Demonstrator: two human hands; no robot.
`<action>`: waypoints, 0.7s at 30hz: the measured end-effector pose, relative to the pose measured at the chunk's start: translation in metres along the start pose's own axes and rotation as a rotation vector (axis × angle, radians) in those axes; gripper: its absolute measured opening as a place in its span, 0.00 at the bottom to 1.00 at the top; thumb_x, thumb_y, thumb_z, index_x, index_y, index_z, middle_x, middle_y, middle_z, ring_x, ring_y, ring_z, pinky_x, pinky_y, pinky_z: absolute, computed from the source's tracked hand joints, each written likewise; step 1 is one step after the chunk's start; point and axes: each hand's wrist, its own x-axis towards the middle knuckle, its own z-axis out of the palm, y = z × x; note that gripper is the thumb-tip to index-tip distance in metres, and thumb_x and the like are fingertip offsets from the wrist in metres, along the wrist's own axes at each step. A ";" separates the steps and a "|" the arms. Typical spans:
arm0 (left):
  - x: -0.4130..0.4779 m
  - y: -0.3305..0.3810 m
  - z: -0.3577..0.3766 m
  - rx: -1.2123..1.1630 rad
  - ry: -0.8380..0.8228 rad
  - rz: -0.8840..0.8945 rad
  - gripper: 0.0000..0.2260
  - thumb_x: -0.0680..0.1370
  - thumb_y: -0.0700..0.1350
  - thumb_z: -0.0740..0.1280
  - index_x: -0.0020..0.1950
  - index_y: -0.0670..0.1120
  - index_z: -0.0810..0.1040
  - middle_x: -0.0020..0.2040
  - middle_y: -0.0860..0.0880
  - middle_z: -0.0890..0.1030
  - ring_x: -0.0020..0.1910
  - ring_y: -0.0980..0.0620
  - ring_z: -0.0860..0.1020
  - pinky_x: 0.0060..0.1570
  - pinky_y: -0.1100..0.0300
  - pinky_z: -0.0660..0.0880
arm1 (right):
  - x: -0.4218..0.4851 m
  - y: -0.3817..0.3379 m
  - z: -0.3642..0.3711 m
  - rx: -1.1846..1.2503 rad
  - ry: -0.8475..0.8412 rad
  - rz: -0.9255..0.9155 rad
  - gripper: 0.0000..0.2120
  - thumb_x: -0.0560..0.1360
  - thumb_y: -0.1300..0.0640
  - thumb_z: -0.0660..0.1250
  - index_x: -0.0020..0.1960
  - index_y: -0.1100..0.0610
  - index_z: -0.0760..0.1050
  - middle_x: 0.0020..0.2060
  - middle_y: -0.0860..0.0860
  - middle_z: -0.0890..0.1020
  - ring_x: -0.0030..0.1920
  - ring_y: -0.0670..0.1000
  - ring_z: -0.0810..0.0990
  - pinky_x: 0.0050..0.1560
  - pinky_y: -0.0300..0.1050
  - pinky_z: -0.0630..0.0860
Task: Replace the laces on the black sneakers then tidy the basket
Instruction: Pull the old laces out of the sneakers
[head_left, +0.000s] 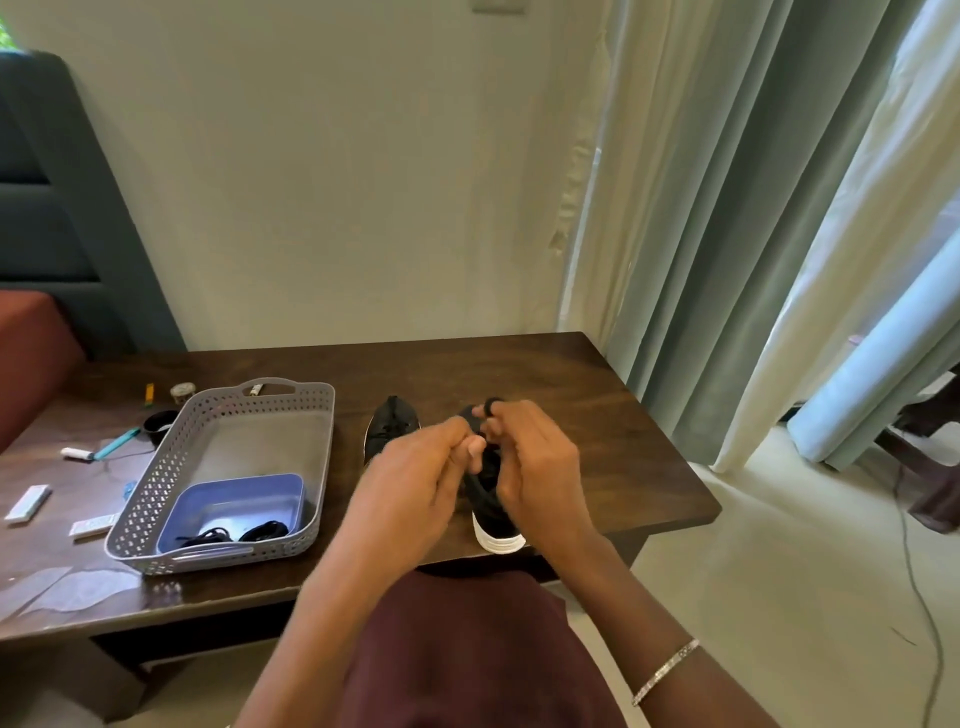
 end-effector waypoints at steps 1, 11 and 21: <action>0.003 -0.003 -0.008 0.031 0.011 0.010 0.15 0.82 0.58 0.53 0.42 0.54 0.72 0.34 0.57 0.75 0.37 0.57 0.75 0.35 0.61 0.71 | -0.004 0.002 -0.002 -0.016 -0.085 -0.028 0.07 0.79 0.66 0.62 0.54 0.63 0.78 0.47 0.54 0.80 0.45 0.50 0.79 0.46 0.46 0.78; 0.027 -0.023 -0.011 -0.200 0.082 -0.031 0.11 0.84 0.47 0.58 0.43 0.50 0.74 0.35 0.53 0.77 0.34 0.53 0.74 0.33 0.64 0.68 | 0.020 -0.037 -0.045 1.215 -0.474 0.753 0.12 0.83 0.58 0.58 0.47 0.63 0.76 0.32 0.52 0.69 0.32 0.48 0.66 0.35 0.38 0.65; -0.004 -0.014 0.050 -0.357 -0.128 -0.093 0.16 0.82 0.59 0.54 0.44 0.51 0.74 0.38 0.54 0.78 0.36 0.52 0.77 0.39 0.45 0.75 | 0.038 -0.027 -0.007 1.062 0.182 0.728 0.10 0.82 0.59 0.63 0.53 0.64 0.81 0.40 0.56 0.83 0.43 0.53 0.83 0.49 0.49 0.80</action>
